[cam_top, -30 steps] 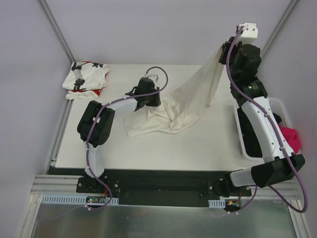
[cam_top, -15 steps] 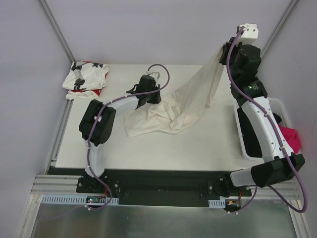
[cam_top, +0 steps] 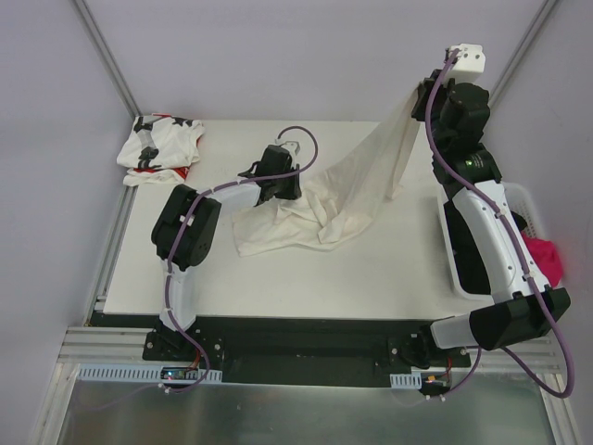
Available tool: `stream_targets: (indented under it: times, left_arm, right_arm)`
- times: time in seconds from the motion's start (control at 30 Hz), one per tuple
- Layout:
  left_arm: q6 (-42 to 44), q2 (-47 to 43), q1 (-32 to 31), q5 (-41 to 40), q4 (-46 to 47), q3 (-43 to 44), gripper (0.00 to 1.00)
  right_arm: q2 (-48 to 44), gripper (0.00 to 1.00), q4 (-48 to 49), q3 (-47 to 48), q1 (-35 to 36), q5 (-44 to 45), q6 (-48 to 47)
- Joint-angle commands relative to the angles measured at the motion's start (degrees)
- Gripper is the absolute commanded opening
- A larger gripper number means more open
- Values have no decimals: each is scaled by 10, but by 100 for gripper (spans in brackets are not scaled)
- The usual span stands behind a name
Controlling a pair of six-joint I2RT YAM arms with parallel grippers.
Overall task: Fold and stack the t-shirts
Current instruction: Flatten out the tshirt
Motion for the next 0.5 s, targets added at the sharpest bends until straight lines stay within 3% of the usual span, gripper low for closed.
stream_targets:
  times: [0.0,0.47]
  left_arm:
    - [-18,6,-6,23,16,-2,19]
    - [-35,28,-15,41,20,27,17]
  right_arm:
    - [-5,1,44,12,-5,-6,11]
    - [9,1,42,21,-4,-10,18]
